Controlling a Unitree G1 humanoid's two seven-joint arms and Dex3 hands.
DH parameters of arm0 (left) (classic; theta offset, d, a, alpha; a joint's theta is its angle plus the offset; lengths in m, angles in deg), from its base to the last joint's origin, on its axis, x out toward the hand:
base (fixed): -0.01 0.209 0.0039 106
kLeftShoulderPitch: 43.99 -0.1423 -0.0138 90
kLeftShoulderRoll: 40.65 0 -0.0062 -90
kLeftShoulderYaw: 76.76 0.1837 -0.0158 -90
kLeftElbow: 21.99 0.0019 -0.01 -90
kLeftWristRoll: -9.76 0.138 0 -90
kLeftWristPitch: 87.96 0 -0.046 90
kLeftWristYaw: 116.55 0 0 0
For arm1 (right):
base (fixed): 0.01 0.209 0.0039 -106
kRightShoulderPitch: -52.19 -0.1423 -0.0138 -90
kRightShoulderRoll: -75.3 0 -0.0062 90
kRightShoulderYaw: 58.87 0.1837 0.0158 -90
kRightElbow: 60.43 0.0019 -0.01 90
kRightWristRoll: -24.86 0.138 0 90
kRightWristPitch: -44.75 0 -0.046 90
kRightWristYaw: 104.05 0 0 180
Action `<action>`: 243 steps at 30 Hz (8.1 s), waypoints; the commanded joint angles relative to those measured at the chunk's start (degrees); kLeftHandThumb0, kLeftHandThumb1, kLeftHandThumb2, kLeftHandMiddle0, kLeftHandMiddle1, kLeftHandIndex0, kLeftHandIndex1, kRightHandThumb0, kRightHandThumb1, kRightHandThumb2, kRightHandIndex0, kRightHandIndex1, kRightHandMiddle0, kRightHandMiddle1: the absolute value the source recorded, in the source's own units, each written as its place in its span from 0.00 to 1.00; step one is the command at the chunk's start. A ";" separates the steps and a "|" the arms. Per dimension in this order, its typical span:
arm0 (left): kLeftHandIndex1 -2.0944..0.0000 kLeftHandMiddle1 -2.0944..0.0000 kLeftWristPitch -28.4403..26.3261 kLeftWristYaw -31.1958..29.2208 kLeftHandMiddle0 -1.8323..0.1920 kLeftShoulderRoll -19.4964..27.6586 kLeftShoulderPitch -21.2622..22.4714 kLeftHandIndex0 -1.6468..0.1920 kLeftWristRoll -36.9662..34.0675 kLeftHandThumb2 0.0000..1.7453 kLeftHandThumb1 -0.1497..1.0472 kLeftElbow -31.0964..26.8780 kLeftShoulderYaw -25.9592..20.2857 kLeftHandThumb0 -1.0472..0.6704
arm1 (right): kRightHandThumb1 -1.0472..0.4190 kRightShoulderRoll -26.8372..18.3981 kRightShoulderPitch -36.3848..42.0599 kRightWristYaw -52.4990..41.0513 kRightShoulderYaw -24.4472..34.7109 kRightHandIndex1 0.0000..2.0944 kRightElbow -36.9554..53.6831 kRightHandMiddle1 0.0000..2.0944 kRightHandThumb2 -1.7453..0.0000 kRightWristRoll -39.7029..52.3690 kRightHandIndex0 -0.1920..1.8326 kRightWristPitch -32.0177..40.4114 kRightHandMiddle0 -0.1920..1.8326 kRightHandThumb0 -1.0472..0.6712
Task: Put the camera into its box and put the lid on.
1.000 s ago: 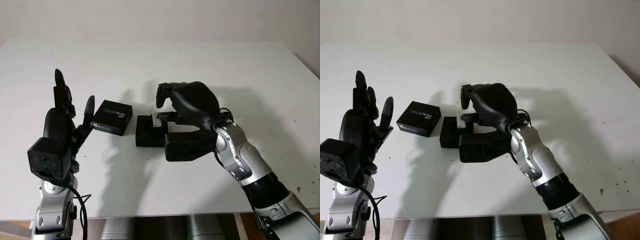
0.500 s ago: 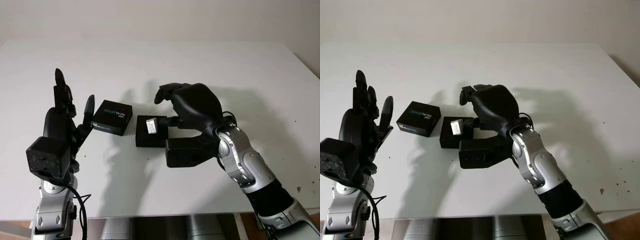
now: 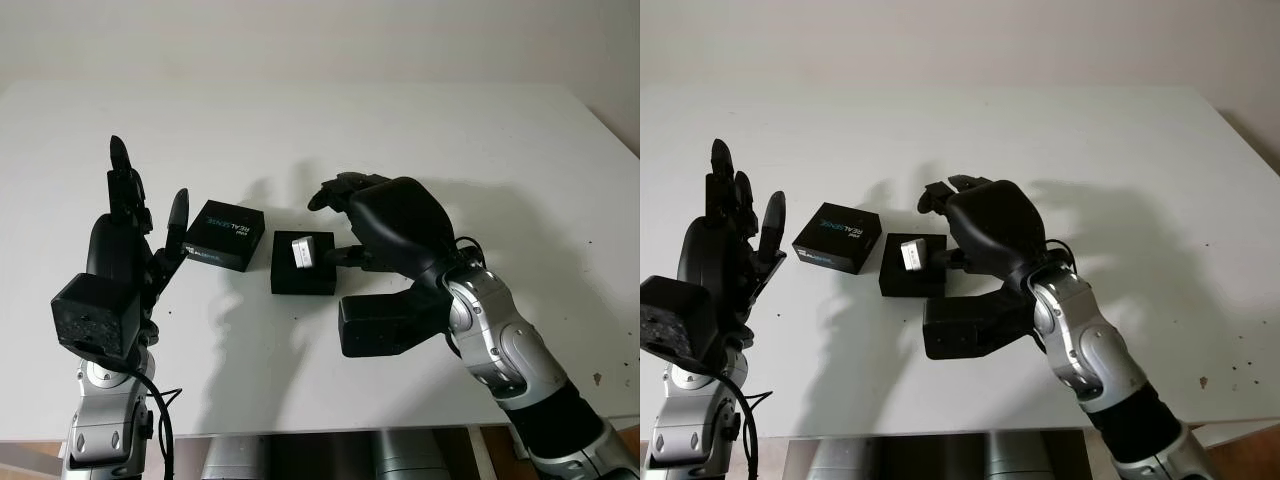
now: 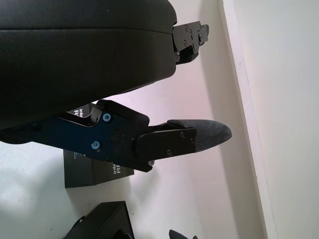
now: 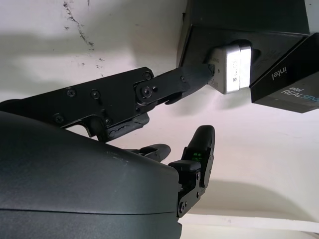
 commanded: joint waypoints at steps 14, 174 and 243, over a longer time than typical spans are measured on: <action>0.99 0.97 -0.23 0.34 0.99 -0.02 -0.41 1.00 0.58 0.29 1.00 -0.91 0.07 0.28 | 0.06 -4.25 -10.35 0.85 2.54 0.02 -12.43 0.20 0.97 9.61 0.26 -15.50 0.29 0.31; 1.00 0.97 1.88 1.68 0.99 -1.28 -1.29 1.00 2.55 0.30 1.00 -0.58 0.60 0.29 | 0.08 -12.71 -42.47 67.86 -26.76 0.07 -56.08 0.66 0.97 -19.35 0.32 -51.43 0.30 0.36; 1.00 0.97 1.87 1.81 0.99 -1.60 -1.07 1.00 2.40 0.30 1.00 -0.15 0.59 0.29 | 0.08 4.48 -2.69 10.90 4.62 0.02 -28.04 0.18 0.97 26.41 0.17 -25.03 0.26 0.22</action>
